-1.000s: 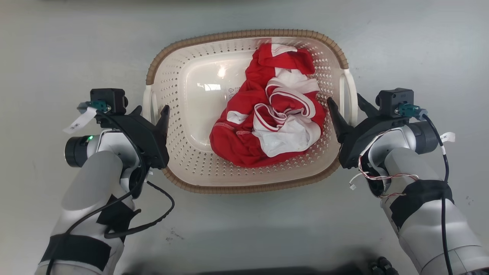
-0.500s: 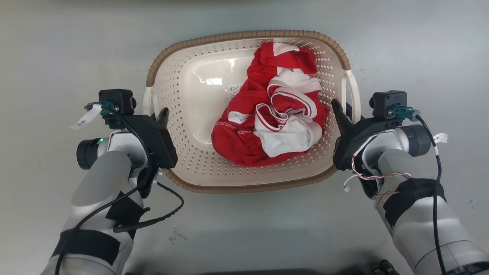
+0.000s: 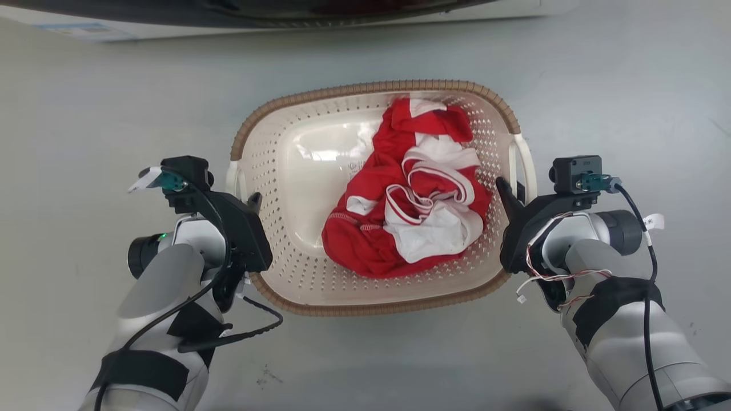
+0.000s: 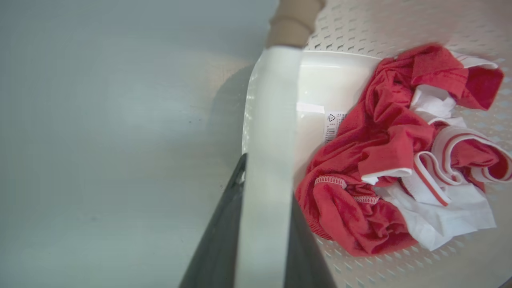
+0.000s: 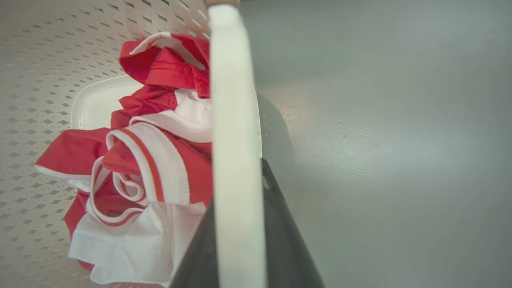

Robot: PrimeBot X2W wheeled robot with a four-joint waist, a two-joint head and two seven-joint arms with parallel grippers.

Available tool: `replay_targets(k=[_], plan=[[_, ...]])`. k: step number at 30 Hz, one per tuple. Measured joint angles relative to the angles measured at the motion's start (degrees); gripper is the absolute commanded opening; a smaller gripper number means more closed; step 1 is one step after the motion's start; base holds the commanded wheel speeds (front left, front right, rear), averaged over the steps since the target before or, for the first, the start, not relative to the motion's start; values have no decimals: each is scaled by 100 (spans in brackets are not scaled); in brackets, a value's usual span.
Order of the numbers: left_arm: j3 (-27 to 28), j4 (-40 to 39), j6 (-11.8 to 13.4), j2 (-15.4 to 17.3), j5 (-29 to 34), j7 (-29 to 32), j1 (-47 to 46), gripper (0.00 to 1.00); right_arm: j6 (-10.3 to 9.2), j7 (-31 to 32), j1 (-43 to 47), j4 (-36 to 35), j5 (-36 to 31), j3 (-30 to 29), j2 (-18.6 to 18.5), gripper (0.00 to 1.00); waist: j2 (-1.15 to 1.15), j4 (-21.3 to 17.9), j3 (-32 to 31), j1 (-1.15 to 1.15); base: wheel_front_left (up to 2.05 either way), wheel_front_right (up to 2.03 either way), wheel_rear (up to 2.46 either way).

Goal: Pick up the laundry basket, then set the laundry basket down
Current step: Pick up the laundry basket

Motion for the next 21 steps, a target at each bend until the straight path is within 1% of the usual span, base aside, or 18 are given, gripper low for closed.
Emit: replay_targets(k=[10,14,20,21], plan=[[3,321,-45,-79,-133,376,43,0,33,275,61,398,183,19,46,0,0,4,-599,0,0,0,0],[5,387,-45,-99,-151,492,80,0,56,353,161,464,252,14,58,0,0,12,-864,0,0,0,0],[11,466,-46,-118,-341,745,278,0,65,483,387,527,366,14,83,0,0,28,-1358,0,0,0,0],[11,466,-46,-118,-341,745,278,0,65,483,387,527,366,14,83,0,0,28,-1358,0,0,0,0]])
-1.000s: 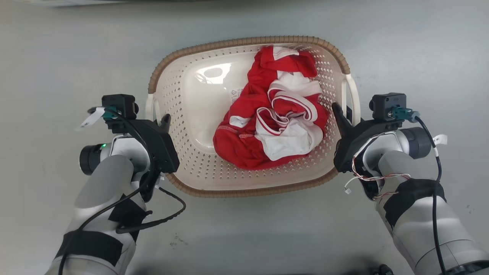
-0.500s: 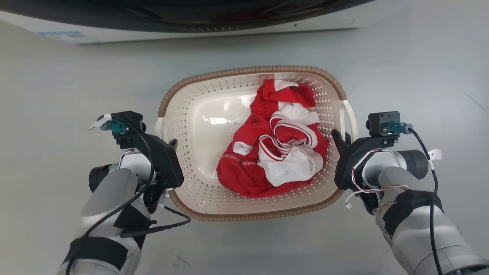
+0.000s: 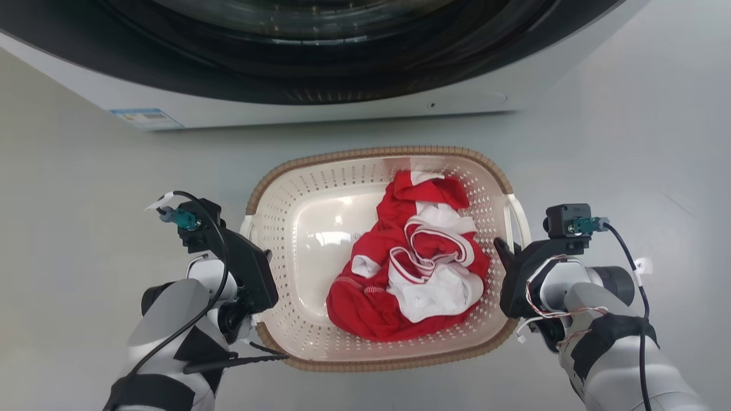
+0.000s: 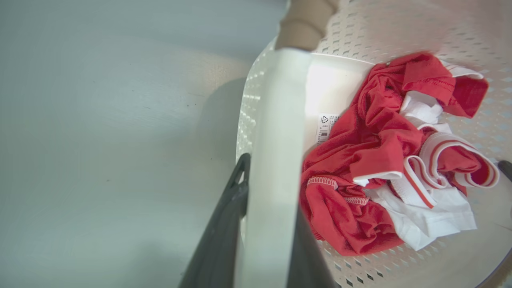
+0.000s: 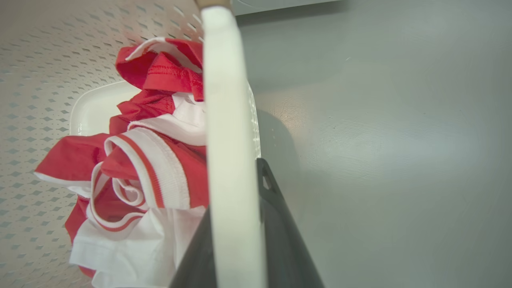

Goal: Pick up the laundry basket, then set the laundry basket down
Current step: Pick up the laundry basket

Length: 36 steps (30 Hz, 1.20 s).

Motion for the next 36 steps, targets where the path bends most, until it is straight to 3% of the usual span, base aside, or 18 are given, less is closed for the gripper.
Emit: replay_targets(k=[36], plan=[[-4,230,3,47,-201,1412,922,0,-9,1637,1222,-300,1343,798,-5,0,0,-68,-2397,0,0,0,0]])
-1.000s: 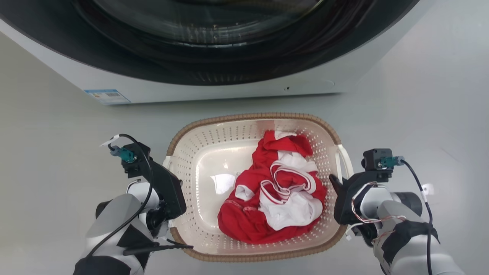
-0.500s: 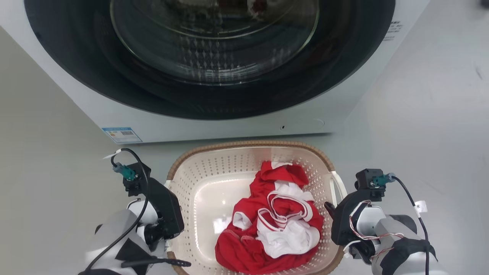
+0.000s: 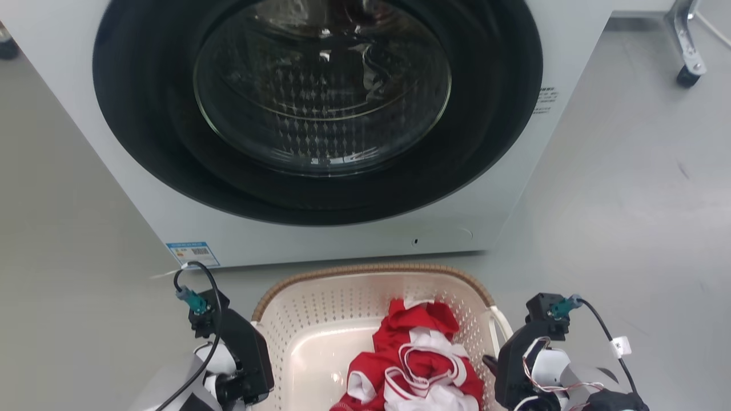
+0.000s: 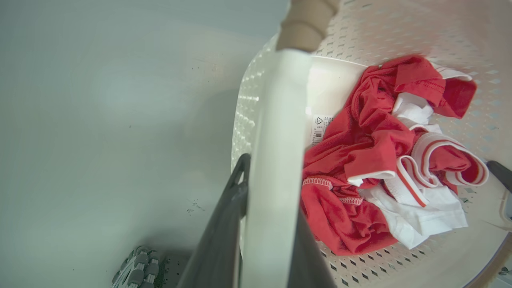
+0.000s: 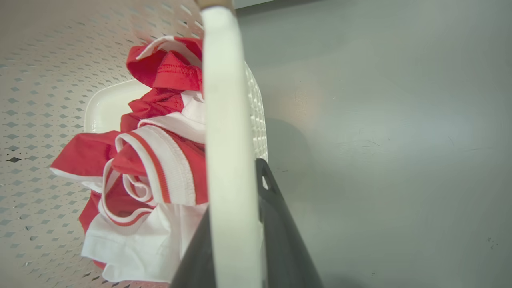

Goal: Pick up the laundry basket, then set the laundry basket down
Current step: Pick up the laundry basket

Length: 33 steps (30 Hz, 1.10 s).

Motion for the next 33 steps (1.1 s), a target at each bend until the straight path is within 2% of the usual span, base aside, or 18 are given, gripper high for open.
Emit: replay_targets(k=[16,33], plan=[[-7,26,56,16,-151,387,596,0,-2,536,582,-97,485,210,-3,0,0,-52,-834,0,0,0,0],[-67,26,127,25,-151,550,709,0,-9,773,682,-152,743,332,-27,0,0,-124,-983,1,0,0,0]])
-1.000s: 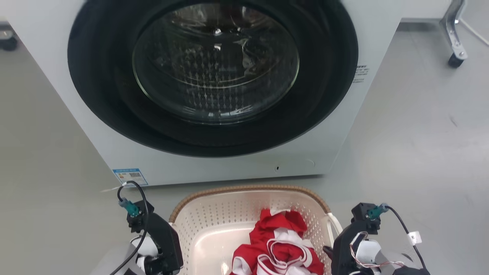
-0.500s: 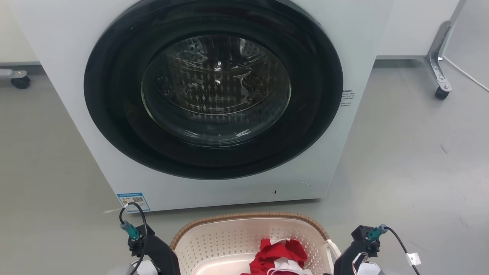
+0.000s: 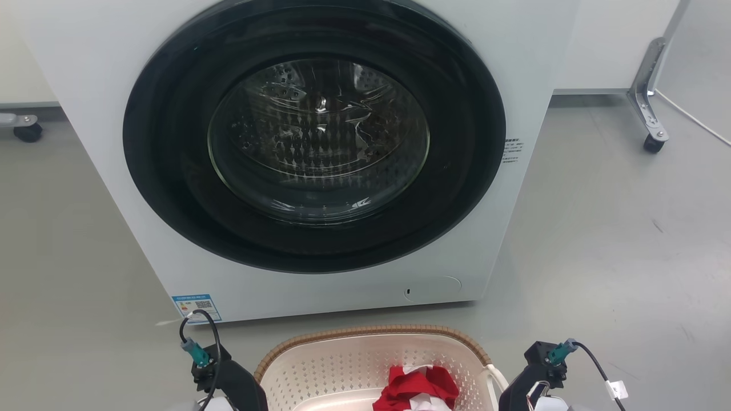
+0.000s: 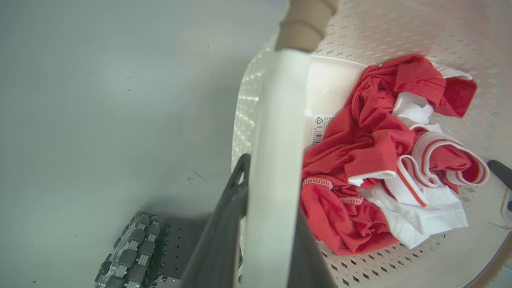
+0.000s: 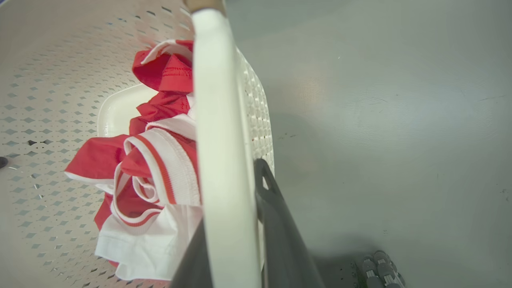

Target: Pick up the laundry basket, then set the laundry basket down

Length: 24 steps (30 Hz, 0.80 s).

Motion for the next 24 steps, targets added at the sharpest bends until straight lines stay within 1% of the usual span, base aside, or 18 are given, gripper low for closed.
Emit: replay_targets(k=[24], plan=[[-8,-2,73,-3,-2,10,13,0,0,49,0,-55,253,189,-49,0,0,-54,33,0,0,0,0]])
